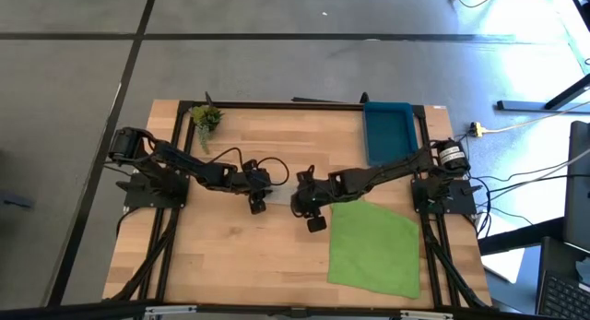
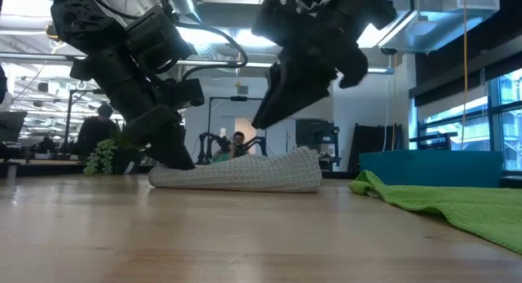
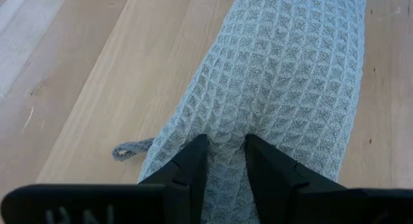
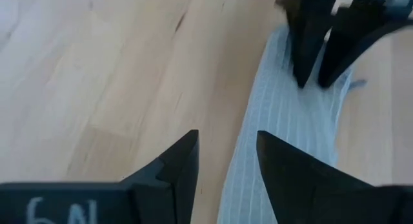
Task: Roll microfiber towels into tight, uniform cylinder then place into a basket
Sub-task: Roll the gray towel
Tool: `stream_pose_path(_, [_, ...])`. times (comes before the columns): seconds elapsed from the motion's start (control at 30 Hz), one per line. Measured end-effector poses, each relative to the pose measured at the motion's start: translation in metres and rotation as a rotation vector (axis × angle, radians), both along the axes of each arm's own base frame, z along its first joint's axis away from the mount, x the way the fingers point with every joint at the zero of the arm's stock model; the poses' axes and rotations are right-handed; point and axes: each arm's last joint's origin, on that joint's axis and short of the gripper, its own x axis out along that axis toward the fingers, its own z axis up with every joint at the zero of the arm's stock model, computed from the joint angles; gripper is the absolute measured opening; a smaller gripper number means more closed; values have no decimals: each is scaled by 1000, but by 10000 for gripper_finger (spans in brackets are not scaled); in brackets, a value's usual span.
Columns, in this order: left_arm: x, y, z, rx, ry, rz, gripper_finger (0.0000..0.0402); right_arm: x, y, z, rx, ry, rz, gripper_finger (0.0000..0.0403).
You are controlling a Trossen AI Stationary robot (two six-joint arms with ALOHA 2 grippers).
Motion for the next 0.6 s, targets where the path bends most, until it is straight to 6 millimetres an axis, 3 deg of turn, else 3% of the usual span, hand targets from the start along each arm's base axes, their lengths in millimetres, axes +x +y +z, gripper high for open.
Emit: stream_pose_path(0.6, [0, 0, 0, 0, -2, 0, 98, 2, 4, -1, -31, -23, 51, 157])
